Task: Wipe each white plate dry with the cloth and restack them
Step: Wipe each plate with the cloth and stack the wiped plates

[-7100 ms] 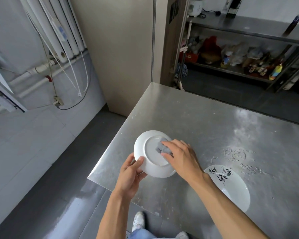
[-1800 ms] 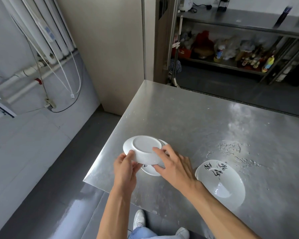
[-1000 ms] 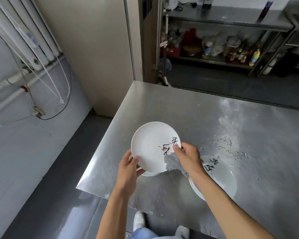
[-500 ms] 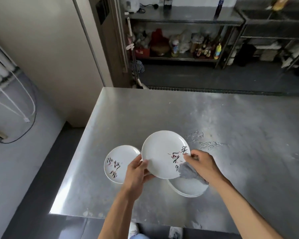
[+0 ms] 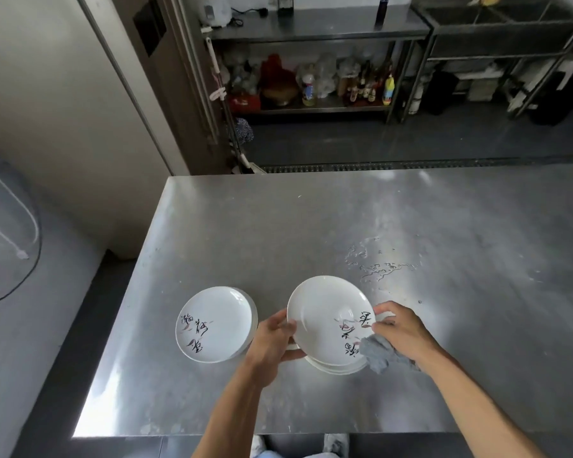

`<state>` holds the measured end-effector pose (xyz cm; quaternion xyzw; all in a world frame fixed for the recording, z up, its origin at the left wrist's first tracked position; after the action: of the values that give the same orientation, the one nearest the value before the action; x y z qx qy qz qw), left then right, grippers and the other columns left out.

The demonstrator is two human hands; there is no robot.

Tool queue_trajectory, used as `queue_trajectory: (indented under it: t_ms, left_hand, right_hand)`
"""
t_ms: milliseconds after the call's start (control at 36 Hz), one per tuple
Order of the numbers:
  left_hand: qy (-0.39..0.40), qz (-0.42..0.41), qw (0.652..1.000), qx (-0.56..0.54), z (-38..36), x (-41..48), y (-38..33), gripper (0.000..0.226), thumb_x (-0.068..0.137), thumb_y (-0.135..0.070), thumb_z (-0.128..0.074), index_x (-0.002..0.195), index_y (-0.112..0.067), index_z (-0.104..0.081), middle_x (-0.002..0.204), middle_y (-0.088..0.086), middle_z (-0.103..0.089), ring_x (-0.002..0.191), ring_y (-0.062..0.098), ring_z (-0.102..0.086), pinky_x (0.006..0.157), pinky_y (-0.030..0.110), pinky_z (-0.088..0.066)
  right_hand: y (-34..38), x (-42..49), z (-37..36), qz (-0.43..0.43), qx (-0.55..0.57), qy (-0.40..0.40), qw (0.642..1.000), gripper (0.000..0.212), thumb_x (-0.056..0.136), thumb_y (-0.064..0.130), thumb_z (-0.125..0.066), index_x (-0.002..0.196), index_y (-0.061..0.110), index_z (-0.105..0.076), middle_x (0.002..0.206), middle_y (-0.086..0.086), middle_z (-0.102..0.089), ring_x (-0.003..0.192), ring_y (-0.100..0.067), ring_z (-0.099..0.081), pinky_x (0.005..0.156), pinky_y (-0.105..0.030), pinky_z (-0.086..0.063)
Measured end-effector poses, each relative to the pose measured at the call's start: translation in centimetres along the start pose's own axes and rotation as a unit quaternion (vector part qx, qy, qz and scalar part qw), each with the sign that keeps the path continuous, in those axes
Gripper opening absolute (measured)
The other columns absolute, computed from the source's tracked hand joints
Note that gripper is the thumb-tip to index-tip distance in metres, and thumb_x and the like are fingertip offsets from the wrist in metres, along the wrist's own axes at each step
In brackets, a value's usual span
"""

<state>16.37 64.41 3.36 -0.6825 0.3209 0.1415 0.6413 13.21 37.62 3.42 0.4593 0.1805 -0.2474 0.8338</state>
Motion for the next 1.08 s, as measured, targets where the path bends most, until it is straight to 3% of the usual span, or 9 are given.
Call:
queue_trajectory:
  t_ms: [139,278,611,750,861,972,1083]
  left_hand:
    - [-0.014,0.027,0.999,0.028,-0.2,0.9,1.1,0.032,0.105,-0.005,-0.053,0.127,-0.017,-0.072,0.118,0.016,-0.076,0.099,0.028,-0.077,0.075,0.035,-0.064]
    - [-0.047,0.034,0.998,0.031,-0.2,1.7,2.6,0.031,0.101,-0.004,-0.060,0.127,-0.016,-0.072,0.103,0.014,-0.079,0.085,0.022,-0.075,0.073,0.035,-0.065]
    - [-0.096,0.018,0.995,0.021,-0.2,2.7,4.3,0.045,0.100,-0.003,-0.063,0.142,-0.021,-0.065,0.090,0.010,-0.078,0.076,0.020,-0.075,0.067,0.033,-0.063]
    - [-0.087,0.015,0.995,0.037,-0.1,3.1,4.4,0.047,0.100,-0.004,-0.061,0.143,-0.023,-0.064,0.094,0.011,-0.079,0.080,0.021,-0.075,0.069,0.033,-0.063]
    - [-0.072,0.007,0.996,0.060,0.0,3.2,4.5,0.048,0.101,-0.003,-0.056,0.142,-0.027,-0.064,0.105,0.017,-0.078,0.085,0.022,-0.075,0.075,0.036,-0.065]
    - [-0.078,-0.003,0.994,0.074,0.1,3.5,4.9,0.049,0.099,-0.005,-0.059,0.144,-0.024,-0.064,0.084,0.010,-0.068,0.073,0.016,-0.065,0.077,0.039,-0.066]
    - [-0.085,-0.018,0.993,0.074,0.3,3.6,4.8,0.046,0.099,-0.008,-0.065,0.143,-0.020,-0.064,0.078,0.004,-0.068,0.068,0.014,-0.065,0.077,0.039,-0.066]
  right_hand:
    - [-1.1,0.1,0.0,-0.012,-0.001,0.006,1.000,0.026,0.086,0.008,-0.067,0.106,0.024,-0.064,0.100,0.000,-0.070,0.098,-0.018,-0.067,0.087,-0.035,-0.053]
    - [-1.8,0.3,-0.4,-0.017,0.003,0.008,1.000,0.025,0.085,0.007,-0.066,0.102,0.026,-0.064,0.098,0.001,-0.070,0.093,-0.016,-0.067,0.079,-0.030,-0.051]
    - [-2.9,0.8,-0.9,-0.014,-0.001,0.002,1.000,0.026,0.085,0.010,-0.071,0.102,0.029,-0.064,0.100,0.009,-0.068,0.098,-0.009,-0.064,0.084,-0.032,-0.052]
    - [-3.1,1.0,-1.0,-0.009,-0.009,-0.015,1.000,0.023,0.085,0.012,-0.073,0.095,0.030,-0.063,0.095,0.009,-0.067,0.095,-0.009,-0.064,0.087,-0.033,-0.054]
    - [-3.4,1.3,-1.1,-0.018,-0.017,-0.036,0.999,0.016,0.084,0.018,-0.074,0.094,0.025,-0.063,0.095,0.007,-0.067,0.093,-0.011,-0.065,0.081,-0.032,-0.053]
    - [-3.2,1.3,-1.0,-0.008,-0.023,-0.076,0.997,0.012,0.085,0.023,-0.074,0.090,0.027,-0.064,0.091,0.007,-0.068,0.086,-0.007,-0.064,0.072,-0.027,-0.046]
    - [-1.6,1.5,-1.2,0.032,-0.008,-0.095,0.995,0.010,0.086,0.023,-0.074,0.092,0.026,-0.066,0.085,0.006,-0.067,0.084,-0.012,-0.065,0.076,-0.028,-0.047]
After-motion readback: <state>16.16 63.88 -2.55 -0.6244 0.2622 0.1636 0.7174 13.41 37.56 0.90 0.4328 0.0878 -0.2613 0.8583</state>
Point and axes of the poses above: each hand's wrist, its own x-axis towards the middle knuckle, its own z-axis out of the back of the hand, y = z × x, the point moved 1 cm from there along x, towards the middle knuckle
